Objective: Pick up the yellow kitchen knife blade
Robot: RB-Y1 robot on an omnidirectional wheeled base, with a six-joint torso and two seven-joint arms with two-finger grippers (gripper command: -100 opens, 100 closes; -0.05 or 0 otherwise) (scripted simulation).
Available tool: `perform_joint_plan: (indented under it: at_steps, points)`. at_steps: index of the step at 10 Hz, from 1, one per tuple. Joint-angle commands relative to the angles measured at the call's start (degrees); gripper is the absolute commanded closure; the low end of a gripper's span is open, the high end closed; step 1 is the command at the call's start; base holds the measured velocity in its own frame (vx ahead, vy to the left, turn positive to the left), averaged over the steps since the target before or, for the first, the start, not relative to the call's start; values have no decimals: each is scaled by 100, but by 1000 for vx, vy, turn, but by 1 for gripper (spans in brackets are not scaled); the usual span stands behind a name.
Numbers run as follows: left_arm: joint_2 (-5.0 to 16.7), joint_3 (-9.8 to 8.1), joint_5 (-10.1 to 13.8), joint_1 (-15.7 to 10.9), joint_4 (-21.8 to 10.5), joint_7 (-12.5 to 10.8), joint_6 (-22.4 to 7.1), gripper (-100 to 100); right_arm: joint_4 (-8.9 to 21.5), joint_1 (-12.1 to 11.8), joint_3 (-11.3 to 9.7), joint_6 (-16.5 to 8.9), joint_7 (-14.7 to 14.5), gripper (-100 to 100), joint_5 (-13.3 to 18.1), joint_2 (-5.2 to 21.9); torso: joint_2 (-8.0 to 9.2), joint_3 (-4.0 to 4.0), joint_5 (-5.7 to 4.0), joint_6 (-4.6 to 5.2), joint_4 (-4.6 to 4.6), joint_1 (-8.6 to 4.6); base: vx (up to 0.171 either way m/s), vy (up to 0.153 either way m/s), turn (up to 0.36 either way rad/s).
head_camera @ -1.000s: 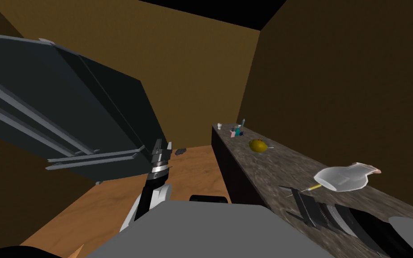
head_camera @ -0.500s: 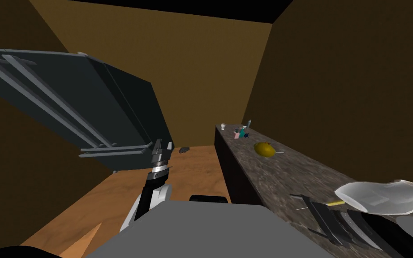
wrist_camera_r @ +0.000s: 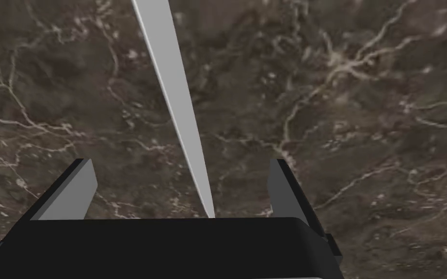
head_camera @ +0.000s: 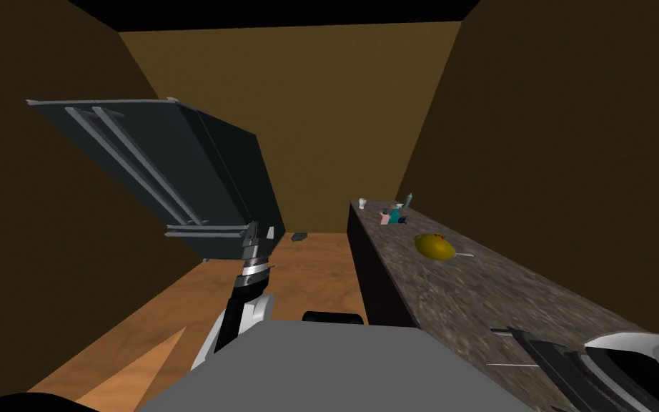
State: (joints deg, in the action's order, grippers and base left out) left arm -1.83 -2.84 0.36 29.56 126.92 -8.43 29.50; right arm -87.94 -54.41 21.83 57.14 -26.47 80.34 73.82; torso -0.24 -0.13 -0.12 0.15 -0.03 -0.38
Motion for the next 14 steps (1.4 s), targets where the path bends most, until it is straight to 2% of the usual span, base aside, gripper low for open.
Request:
perform_joint_plan:
  at_steps: [1, 2, 6, 7, 8, 9, 11, 12, 13, 14]
  points:
    - [0, 0, 0, 0, 0, 0, 0, 0, 224, 47, -69, 105, -179, -100, 250, 97, 0, 0, 0, 0, 0, 0, -7, -46, 137]
    - [0, 0, 0, -1, 0, 0, 0, 0, 224, 47, -69, 105, -179, -100, 250, 97, 2, 1, 3, -3, 0, 8, -5, -36, 58]
    - [0, 0, 0, 0, 0, 0, 0, 0, 596, 48, -133, 326, -505, -100, 708, 281, 0, 0, 2, -1, 0, 5, -2, -53, 116]
    - [0, 0, 0, 0, 0, 0, 0, 0, 546, 38, -110, 301, -453, -100, 653, 267, -2, -1, 2, 0, 0, 10, 2, -18, 15]
    - [0, 0, 0, 0, 0, 0, 0, 0, 561, 43, -116, 310, -475, 0, 662, 270, -1, 0, 5, 2, 0, 21, 0, 0, 0]
    - [-1, 0, 0, 0, 0, 0, 0, 0, 611, 72, -265, 147, -517, -100, 721, 130, -1, 0, 7, 1, 0, 27, 2, -4, 89]
    - [-1, 1, 0, 0, 0, 0, 0, 0, 663, 101, -416, -15, -562, -100, 781, -9, -1, 0, 6, 2, 0, 28, 4, -7, 71]
    - [-1, 1, 0, 0, 0, 0, 0, 0, 686, 119, -368, 73, -572, -100, 744, 50, -2, 0, 6, 1, 0, 27, 2, -4, 13]
    - [-1, 0, 0, 0, 0, 0, 0, 0, 690, 124, -381, 52, -575, 100, 749, 43, -1, 0, 8, 2, 0, 29, 0, 0, 0]
    - [-1, 0, 0, 0, 0, 0, 0, 0, 690, 123, -380, 54, -575, 100, 748, 43, -1, 0, 8, 2, 0, 31, 0, 0, 0]
